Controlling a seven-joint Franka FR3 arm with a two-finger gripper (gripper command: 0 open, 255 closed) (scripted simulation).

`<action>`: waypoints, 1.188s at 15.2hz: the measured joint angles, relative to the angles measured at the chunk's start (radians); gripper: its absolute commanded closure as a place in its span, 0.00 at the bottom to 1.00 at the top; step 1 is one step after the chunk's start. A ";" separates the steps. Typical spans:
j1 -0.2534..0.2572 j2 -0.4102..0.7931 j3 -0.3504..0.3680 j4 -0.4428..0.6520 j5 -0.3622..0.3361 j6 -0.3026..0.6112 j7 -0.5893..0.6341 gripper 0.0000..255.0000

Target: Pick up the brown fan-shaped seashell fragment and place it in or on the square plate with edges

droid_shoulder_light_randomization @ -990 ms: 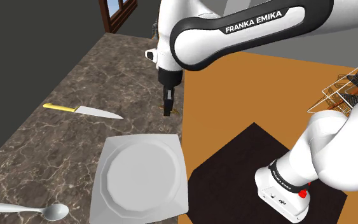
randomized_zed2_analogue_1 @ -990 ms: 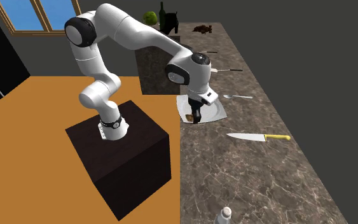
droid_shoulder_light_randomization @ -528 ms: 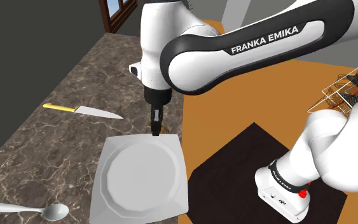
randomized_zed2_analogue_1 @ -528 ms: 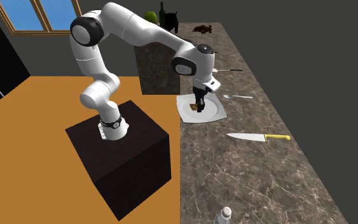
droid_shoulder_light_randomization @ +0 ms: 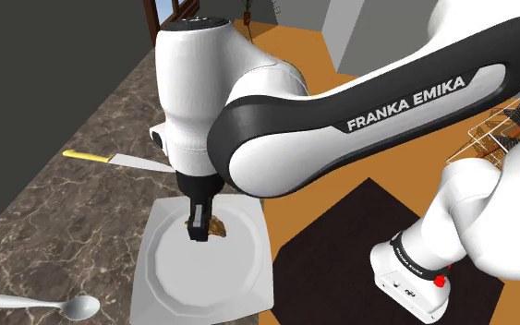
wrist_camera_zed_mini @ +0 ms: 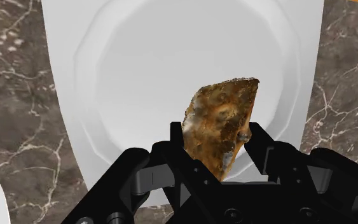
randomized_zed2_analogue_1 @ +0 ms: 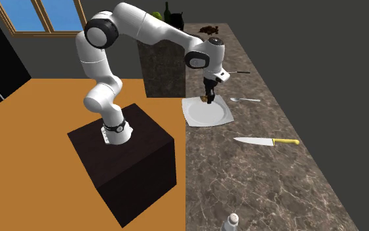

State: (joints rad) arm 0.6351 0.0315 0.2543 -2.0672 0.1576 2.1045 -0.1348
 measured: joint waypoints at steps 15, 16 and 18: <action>0.015 0.096 0.010 -0.077 -0.012 0.173 0.011 1.00; 0.015 0.097 0.010 -0.078 -0.012 0.175 0.011 1.00; 0.015 0.098 0.010 -0.079 -0.012 0.176 0.010 1.00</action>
State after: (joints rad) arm 0.6500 0.1291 0.2638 -2.1457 0.1453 2.2808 -0.1243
